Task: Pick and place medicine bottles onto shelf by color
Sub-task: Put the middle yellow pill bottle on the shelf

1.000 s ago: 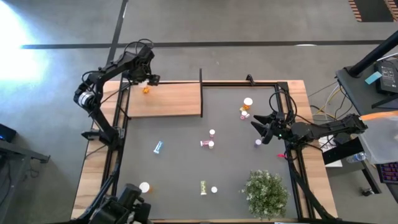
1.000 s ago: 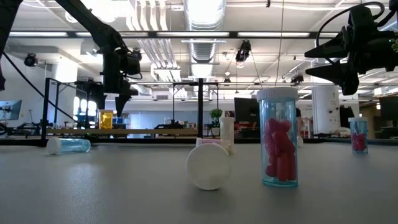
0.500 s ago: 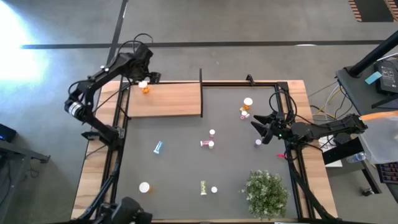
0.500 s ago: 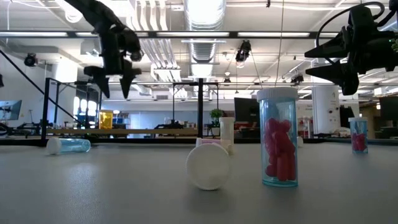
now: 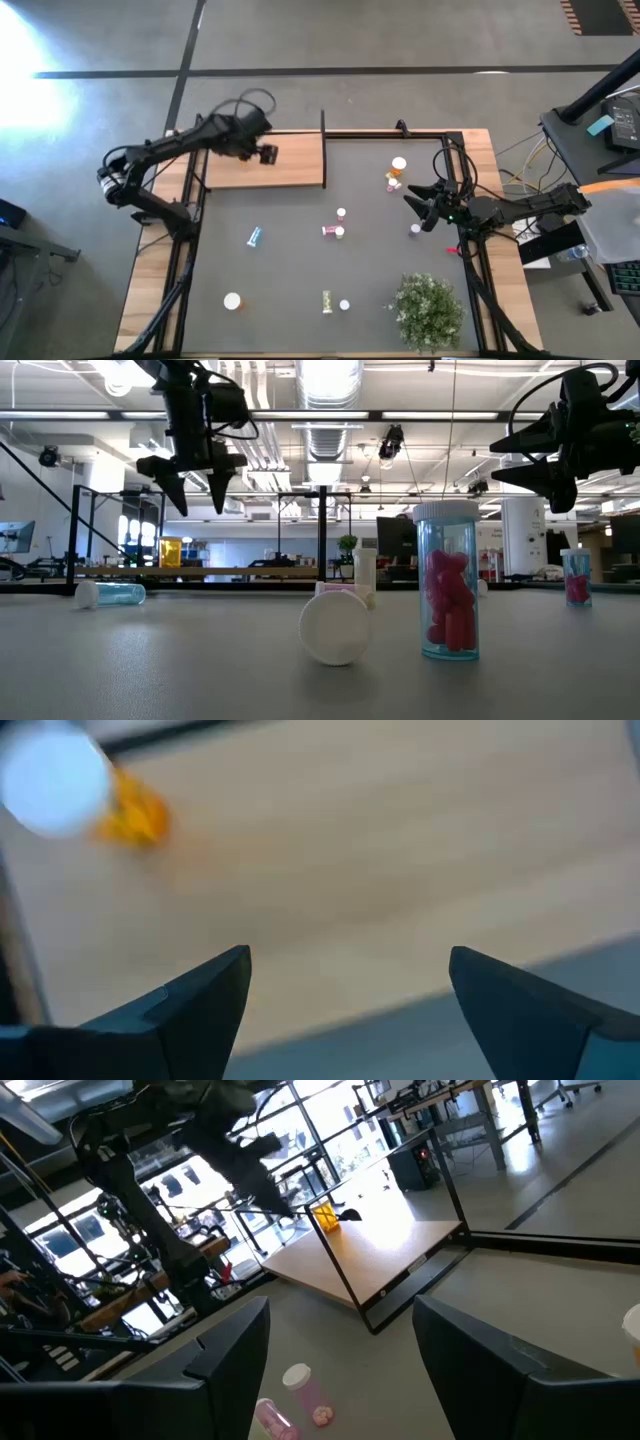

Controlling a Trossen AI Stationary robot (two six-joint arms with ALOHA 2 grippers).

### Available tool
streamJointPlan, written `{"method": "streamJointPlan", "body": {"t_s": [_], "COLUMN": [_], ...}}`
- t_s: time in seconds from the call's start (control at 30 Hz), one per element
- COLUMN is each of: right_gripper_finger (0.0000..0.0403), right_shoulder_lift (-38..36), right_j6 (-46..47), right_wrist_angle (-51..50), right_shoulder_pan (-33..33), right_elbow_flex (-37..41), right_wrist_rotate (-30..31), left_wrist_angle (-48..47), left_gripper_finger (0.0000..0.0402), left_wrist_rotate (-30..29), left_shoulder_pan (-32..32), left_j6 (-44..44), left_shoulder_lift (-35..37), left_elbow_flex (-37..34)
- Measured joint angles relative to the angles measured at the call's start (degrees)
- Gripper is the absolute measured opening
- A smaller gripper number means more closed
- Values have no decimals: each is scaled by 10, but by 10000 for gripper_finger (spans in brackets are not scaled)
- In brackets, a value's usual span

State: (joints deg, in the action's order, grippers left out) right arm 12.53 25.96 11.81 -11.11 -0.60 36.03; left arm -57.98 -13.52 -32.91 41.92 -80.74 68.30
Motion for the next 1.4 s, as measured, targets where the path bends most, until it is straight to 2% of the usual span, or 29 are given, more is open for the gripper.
{"method": "streamJointPlan", "body": {"t_s": [0.17,0.33,0.6,0.8,1.03,1.2,1.4], "right_gripper_finger": [237,237,237,237,237,237,237], "right_shoulder_lift": [0,0,0,0,0,0,0], "right_j6": [0,0,0,0,0,0,0], "right_wrist_angle": [0,0,0,0,0,0,0], "right_shoulder_pan": [0,0,0,0,0,0,0], "right_elbow_flex": [0,0,0,0,0,0,0], "right_wrist_rotate": [0,0,0,0,0,0,0], "left_wrist_angle": [8,66,230,327,424,491,516], "left_gripper_finger": [325,325,325,325,325,325,325], "left_wrist_rotate": [-1,-26,-133,-195,-231,-236,-248], "left_shoulder_pan": [93,184,330,411,456,468,473], "left_j6": [112,187,207,207,201,166,116], "left_shoulder_lift": [-9,-10,-30,-79,-141,-189,-250], "left_elbow_flex": [-41,-78,-136,-140,-114,-89,-34]}}
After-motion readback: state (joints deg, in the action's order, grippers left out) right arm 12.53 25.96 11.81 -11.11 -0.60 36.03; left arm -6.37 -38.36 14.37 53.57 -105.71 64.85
